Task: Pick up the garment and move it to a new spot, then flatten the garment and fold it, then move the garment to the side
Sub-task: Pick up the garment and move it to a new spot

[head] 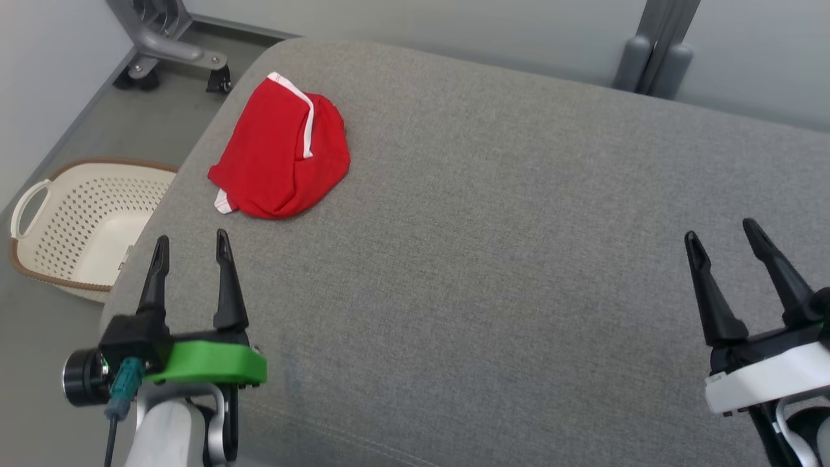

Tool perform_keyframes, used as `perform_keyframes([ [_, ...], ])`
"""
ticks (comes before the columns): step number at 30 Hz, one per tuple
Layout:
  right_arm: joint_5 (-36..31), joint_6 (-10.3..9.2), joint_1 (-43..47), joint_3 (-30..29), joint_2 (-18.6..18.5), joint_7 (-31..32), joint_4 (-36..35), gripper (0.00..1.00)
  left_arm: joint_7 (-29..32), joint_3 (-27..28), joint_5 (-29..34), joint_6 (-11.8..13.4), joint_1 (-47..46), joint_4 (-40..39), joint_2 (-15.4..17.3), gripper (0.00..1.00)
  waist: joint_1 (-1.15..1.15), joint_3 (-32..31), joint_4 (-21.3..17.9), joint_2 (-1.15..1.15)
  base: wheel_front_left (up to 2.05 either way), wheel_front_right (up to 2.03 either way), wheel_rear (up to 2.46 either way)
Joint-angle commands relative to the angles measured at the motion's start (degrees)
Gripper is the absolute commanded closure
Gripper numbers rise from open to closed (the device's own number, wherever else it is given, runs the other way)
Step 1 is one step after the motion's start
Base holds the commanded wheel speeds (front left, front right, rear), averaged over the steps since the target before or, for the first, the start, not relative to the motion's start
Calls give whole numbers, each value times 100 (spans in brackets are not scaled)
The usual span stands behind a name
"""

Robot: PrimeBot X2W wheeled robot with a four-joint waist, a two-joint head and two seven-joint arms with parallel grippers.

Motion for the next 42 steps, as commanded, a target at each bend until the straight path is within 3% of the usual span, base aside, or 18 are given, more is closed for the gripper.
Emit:
perform_keyframes([
  [1,-3,-9,-151,-56,-110,56,-104,0,-12,17,-29,-48,-305,83,-49,0,0,796,-101,0,0,0,0],
  [5,66,-9,-398,-141,-358,229,-415,0,-7,71,-223,-205,-1117,730,-133,0,0,1503,-296,0,0,0,0],
  [11,131,-9,-652,-274,-597,331,-691,0,-6,145,-471,-568,-2502,2532,-88,0,0,2262,-608,0,0,0,0],
  [16,187,-9,-795,-334,-654,259,-676,0,-6,250,-694,-853,-3399,4136,32,0,0,2557,-834,0,0,0,0],
  [23,215,-9,-858,-348,-682,178,-544,0,26,391,-974,-1030,-4081,5499,228,0,0,2644,-1000,0,0,0,0],
  [24,211,-9,-860,-344,-690,163,-507,0,46,426,-1033,-1064,-4118,5654,221,61,0,2627,-1005,0,0,0,0],
  [25,210,-9,-857,-341,-690,155,-474,0,70,440,-1068,-1072,-4138,5781,219,100,0,2602,-1003,0,0,0,0],
  [31,157,-9,-844,-230,-651,14,-312,0,14,616,-1143,-1044,-3936,5729,451,100,0,2231,-1031,0,0,0,0],
  [42,216,-9,-627,470,-347,-331,331,0,-5,1428,-641,-522,-2161,3458,604,100,0,702,-1400,0,0,0,0],
])
